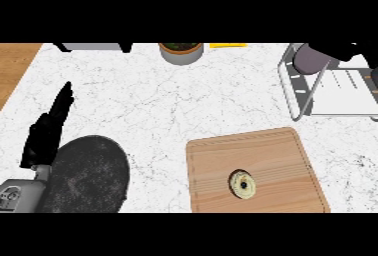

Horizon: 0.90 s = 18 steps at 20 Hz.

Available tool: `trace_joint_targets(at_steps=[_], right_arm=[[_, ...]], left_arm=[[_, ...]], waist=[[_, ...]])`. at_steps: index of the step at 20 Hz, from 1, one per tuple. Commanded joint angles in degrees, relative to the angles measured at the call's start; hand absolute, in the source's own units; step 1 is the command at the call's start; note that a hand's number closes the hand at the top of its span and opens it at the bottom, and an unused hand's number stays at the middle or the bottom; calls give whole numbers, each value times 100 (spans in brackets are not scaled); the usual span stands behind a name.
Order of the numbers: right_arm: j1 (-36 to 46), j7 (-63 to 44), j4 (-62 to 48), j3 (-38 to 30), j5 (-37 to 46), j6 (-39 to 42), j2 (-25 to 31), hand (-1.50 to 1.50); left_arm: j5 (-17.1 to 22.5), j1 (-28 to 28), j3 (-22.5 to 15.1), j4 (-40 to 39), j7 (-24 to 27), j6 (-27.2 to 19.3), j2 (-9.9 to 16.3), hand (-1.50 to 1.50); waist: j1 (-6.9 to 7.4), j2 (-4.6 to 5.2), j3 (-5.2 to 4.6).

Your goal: Pick the eggplant from the cutting board and place it in the tiered basket

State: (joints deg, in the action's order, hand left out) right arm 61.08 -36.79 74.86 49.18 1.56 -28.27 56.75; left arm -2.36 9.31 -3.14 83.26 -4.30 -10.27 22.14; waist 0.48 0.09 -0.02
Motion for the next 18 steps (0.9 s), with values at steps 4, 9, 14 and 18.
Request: trace_joint_targets(at_steps=[4,9,14,18], right_arm=[[45,429,-1585,179,1116,380,75,150],[257,1338,-2795,-354,1317,557,-212,150],[-38,2356,-3450,-741,1262,742,-522,150],[-230,3241,-3649,-1238,867,1232,-375,150]], left_arm=[[3,-168,-14,-81,301,87,-120,0],[-106,112,6,-43,4,24,-195,0],[-91,-178,109,-38,278,177,-129,0],[-200,-24,62,-15,88,92,-251,0]], waist=[[113,44,-4],[102,41,3],[119,33,4],[58,15,6]])
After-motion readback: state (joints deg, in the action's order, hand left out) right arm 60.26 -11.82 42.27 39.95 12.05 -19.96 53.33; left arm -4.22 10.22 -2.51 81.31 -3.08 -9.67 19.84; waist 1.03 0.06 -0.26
